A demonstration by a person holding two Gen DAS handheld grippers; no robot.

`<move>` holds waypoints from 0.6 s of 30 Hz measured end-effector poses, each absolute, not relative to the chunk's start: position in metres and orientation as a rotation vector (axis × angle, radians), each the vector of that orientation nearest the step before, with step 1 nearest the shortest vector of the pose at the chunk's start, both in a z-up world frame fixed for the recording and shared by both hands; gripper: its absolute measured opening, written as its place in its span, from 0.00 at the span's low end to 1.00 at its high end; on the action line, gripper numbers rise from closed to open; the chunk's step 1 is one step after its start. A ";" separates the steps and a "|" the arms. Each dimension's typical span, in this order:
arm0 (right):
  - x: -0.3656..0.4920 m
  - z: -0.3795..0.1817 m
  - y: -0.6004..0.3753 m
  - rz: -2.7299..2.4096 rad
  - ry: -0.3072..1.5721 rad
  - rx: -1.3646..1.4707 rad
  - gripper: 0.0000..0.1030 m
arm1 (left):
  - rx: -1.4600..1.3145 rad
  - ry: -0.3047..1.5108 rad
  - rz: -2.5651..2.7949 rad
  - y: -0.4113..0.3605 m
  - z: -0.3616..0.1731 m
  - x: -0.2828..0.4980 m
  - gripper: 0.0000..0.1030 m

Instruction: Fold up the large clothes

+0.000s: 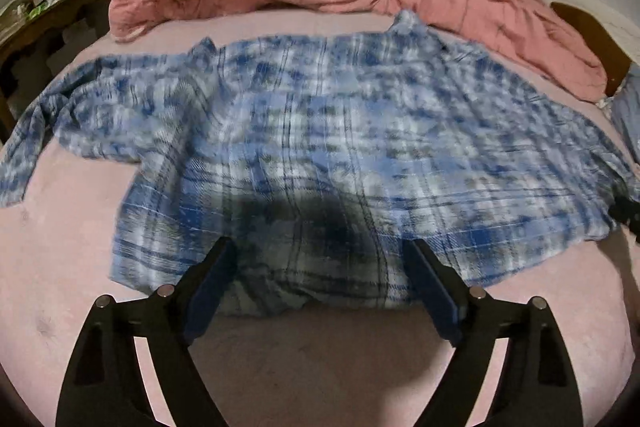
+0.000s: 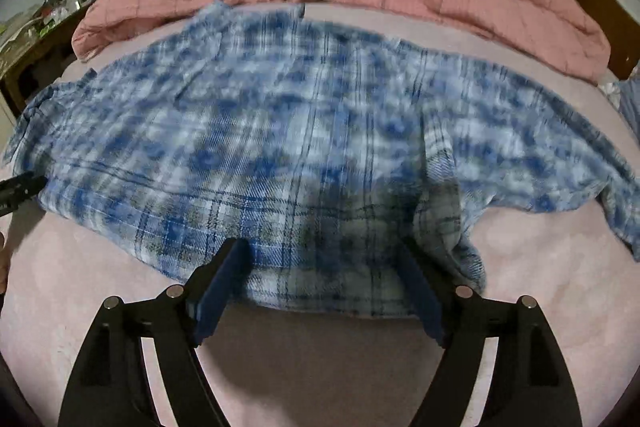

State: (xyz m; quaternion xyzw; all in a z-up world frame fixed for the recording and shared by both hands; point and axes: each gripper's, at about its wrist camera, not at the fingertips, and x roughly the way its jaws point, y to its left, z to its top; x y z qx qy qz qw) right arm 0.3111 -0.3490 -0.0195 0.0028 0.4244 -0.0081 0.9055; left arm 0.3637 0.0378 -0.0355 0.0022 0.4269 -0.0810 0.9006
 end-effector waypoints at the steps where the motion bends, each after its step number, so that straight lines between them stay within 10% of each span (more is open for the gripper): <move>1: 0.308 -0.012 -0.349 -0.021 0.851 0.007 0.78 | 0.010 0.856 -0.168 0.042 -0.027 0.361 0.83; 18: 0.279 0.068 -0.313 -0.065 0.514 0.057 0.87 | -0.262 0.699 0.103 0.221 0.019 0.372 0.82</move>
